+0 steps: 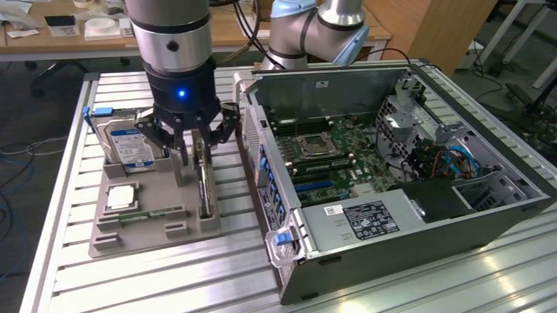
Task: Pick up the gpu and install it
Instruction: 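Pick up the gpu and move the gpu toward the slot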
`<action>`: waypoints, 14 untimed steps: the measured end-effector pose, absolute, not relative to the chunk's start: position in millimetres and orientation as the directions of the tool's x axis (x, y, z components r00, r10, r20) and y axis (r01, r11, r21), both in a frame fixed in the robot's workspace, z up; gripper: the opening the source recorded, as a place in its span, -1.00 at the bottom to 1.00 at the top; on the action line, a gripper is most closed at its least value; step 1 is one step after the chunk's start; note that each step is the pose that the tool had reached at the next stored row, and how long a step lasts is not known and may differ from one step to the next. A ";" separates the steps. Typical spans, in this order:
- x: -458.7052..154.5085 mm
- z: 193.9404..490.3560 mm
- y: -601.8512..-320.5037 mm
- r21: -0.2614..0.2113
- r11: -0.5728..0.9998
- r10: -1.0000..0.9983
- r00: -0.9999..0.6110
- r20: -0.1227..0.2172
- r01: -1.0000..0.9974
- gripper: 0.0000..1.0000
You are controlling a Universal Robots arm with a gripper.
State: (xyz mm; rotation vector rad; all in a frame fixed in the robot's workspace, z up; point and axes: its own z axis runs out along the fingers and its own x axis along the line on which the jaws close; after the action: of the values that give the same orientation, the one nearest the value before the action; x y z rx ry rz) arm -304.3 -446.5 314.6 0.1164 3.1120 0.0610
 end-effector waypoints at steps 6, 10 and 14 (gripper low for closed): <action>-304.1 310.2 -446.4 0.041 0.996 0.075 -0.997 -0.025 0.074 -0.17; -304.1 310.1 -446.4 0.041 0.996 0.075 -0.997 -0.025 0.074 -0.17; -303.8 309.3 -446.2 0.042 0.996 0.075 -0.997 -0.025 0.074 -0.17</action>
State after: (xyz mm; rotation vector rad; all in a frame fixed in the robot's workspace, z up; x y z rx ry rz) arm -303.8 -446.2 309.3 0.1160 3.1118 0.0635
